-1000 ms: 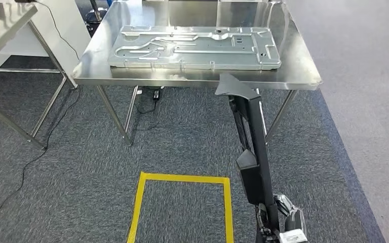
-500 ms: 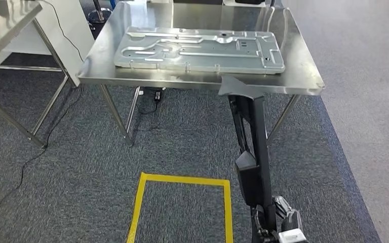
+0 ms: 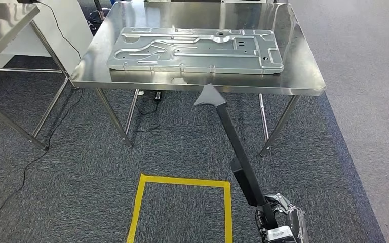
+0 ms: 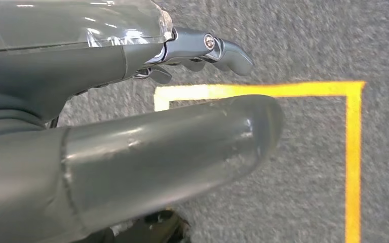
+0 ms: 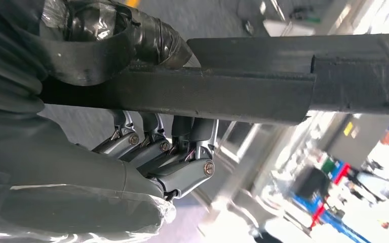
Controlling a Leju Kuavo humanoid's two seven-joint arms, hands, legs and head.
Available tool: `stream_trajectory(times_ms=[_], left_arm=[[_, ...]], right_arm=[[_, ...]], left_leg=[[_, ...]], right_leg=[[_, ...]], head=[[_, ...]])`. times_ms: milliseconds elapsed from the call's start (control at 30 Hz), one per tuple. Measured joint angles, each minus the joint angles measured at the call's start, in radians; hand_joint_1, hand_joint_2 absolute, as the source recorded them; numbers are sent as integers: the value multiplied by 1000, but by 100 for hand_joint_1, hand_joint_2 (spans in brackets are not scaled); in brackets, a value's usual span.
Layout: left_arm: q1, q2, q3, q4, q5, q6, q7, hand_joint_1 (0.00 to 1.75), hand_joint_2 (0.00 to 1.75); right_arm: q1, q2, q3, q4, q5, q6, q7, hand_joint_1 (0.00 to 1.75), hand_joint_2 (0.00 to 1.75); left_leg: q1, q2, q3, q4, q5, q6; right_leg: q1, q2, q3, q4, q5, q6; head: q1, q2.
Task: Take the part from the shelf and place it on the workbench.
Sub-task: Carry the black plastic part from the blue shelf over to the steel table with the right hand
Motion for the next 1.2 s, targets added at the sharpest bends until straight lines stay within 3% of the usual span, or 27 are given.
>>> stream_trajectory(times_ms=[67, 100, 133, 167, 233, 267, 300, 333, 400, 433, 500, 533, 600, 633, 667, 700, 767, 800, 833, 867, 900, 933, 1000, 1033, 1100, 1167, 1200], left_arm=[[-3, 2, 2, 10, -8, -2, -1, 0, 0], [-3, 4, 3, 15, -12, -2, 0, 0, 0], [-3, 6, 4, 19, -16, -2, 1, 0, 0], [-4, 8, 4, 23, -19, -2, 3, 0, 0], [-6, 13, 5, 31, -27, -1, 8, 0, 0], [-7, 17, 5, 35, -32, -1, 10, 0, 0], [-10, 19, 5, 40, -37, -1, 13, 0, 0], [-13, 22, 5, 44, -41, -1, 16, 0, 0], [-20, 24, 5, 48, -53, -2, 22, 0, 0], [-24, 24, 4, 50, -57, -4, 25, 0, 0], [-34, 25, 2, 54, -65, -7, 30, 0, 0], [-39, 25, 0, 56, -68, -8, 31, 0, 0], [-45, 25, -5, 61, -72, -11, 35, 0, 0], [-46, 25, -7, 63, -74, -12, 36, 0, 0], [-47, 25, -9, 66, -75, -12, 37, 0, 0], [-47, 25, -10, 69, -76, -13, 37, 0, 0], [-48, 24, -12, 75, -77, -14, 38, 0, 0], [-49, 25, -12, 77, -77, -15, 38, 0, 0], [-51, 25, -12, 79, -77, -15, 39, 0, 0], [-53, 25, -12, 80, -77, -15, 39, 0, 0], [-57, 26, -13, 81, -77, -15, 39, 0, 0], [-60, 27, -13, 81, -77, -15, 39, 0, 0], [-67, 27, -14, 83, -79, -15, 39, 0, 0], [-68, 27, -14, 84, -81, -15, 39, 0, 0], [-67, 29, -14, 85, -85, -15, 41, 0, 0], [-66, 31, -16, 88, -92, -16, 45, 0, 0], [-66, 31, -18, 90, -95, -16, 46, 0, 0]], right_arm=[[-19, -1, -22, -9, 22, 17, 24, 175, 175], [-29, -1, -35, -10, 30, 29, 33, 175, 175], [-37, -2, -48, -11, 38, 42, 40, 175, 175], [-46, -2, -62, -10, 48, 57, 47, 175, 175], [-68, -2, -93, -8, 77, 90, 61, 175, 175], [-81, -2, -110, -6, 98, 107, 69, 175, 175], [-96, -3, -127, -1, 125, 124, 78, 175, 175], [-110, -4, -143, 5, 157, 140, 89, 175, 175], [-141, -7, -172, 19, 241, 171, 110, 175, 175], [-159, -12, -181, 28, 285, 188, 118, 175, 175], [-198, -26, -190, 48, 363, 227, 125, 175, 175], [-214, -35, -191, 57, 392, 246, 124, 175, 175], [-236, -52, -187, 73, 433, 277, 114, 175, 175], [-243, -60, -181, 80, 452, 288, 105, 175, 175], [-250, -67, -170, 86, 471, 296, 96, 175, 175], [-256, -72, -156, 91, 487, 301, 87, 175, 175], [-264, -80, -127, 101, 510, 305, 77, 175, 175], [-267, -82, -115, 106, 515, 307, 75, 175, 175], [-269, -84, -106, 110, 518, 308, 74, 175, 175], [-272, -86, -101, 113, 520, 308, 73, 175, 175], [-276, -88, -97, 114, 521, 309, 74, 175, 175], [-280, -89, -95, 114, 522, 308, 74, 175, 175], [-289, -93, -89, 116, 529, 309, 73, 175, 175], [-293, -95, -82, 118, 542, 312, 71, 175, 175], [-302, -101, -61, 123, 586, 324, 68, 175, 175], [-318, -111, -20, 132, 641, 342, 69, 175, 175], [-332, -118, 7, 139, 668, 352, 72, 175, 175]], left_leg=[[0, 0, -93, 149, -46, -4], [0, 0, -138, 205, -51, -3], [-1, 0, -168, 226, -34, -1], [-2, 0, -177, 205, 5, 3], [-10, 1, -154, 88, 108, 21], [-16, 2, -137, 35, 142, 31], [-21, 4, -123, 0, 153, 39], [-25, 4, -114, -14, 147, 45], [-23, 3, -92, -42, 132, 53], [-20, 2, -76, -57, 129, 57], [-14, 0, -36, -89, 121, 63], [-13, -1, -18, -99, 115, 65], [-11, -6, 17, -109, 94, 65], [-9, -9, 35, -111, 81, 63], [-7, -11, 55, -111, 66, 59], [-4, -13, 77, -111, 49, 55], [-1, -14, 114, -109, 15, 44], [-2, -15, 127, -109, -1, 37], [-3, -16, 137, -112, -14, 29], [-4, -16, 146, -111, -18, 21], [-4, -17, 143, -101, -12, 13], [-2, -15, 132, -71, 1, 7], [0, -9, 70, 41, 24, 1], [0, -6, 25, 103, 15, -1], [0, -3, -61, 189, -48, -1], [-2, -2, -116, 190, -99, 4], [-4, -2, -127, 156, -88, 11]], right_leg=[[5, -2, 17, -1, -15, -9], [7, -1, 28, -1, -25, -10], [10, 0, 40, -1, -35, -11], [11, 0, 55, -1, -47, -11], [13, 1, 87, -3, -73, -8], [15, 3, 99, -4, -85, -3], [15, 3, 107, -8, -93, 2], [14, 3, 114, -11, -97, 9], [14, 2, 112, 6, -79, 23], [14, 2, 97, 40, -59, 28], [11, 2, 26, 151, -34, 36], [9, 2, -17, 206, -46, 39], [5, 2, -98, 267, -112, 48], [2, 1, -125, 268, -141, 53], [-1, 1, -143, 247, -150, 57], [-4, 1, -150, 207, -129, 61], [-8, -3, -152, 101, 0, 64], [-7, -5, -150, 67, 59, 58], [-4, -5, -149, 49, 99, 49], [-1, -5, -147, 46, 108, 37], [0, -2, -139, 45, 97, 26], [-1, -1, -129, 41, 90, 18], [-1, 0, -102, 29, 73, 2], [0, 0, -86, 23, 64, -4], [3, 3, -57, 18, 42, -10], [7, 7, -23, 18, 15, -11], [9, 9, -4, 18, 1, -11]], head=[[0, 0], [0, 0], [0, 0], [0, 0], [0, 0], [0, 0], [0, 0], [0, 0], [-1, 0], [-1, 0], [-1, 0], [-1, 0], [-1, 0], [-1, 0], [-1, 0], [-1, 0], [-1, 0], [-1, 0], [-1, 0], [-1, 0], [0, 0], [0, 0], [-1, 0], [-1, 0], [-1, 0], [-1, 0], [-1, 0]])
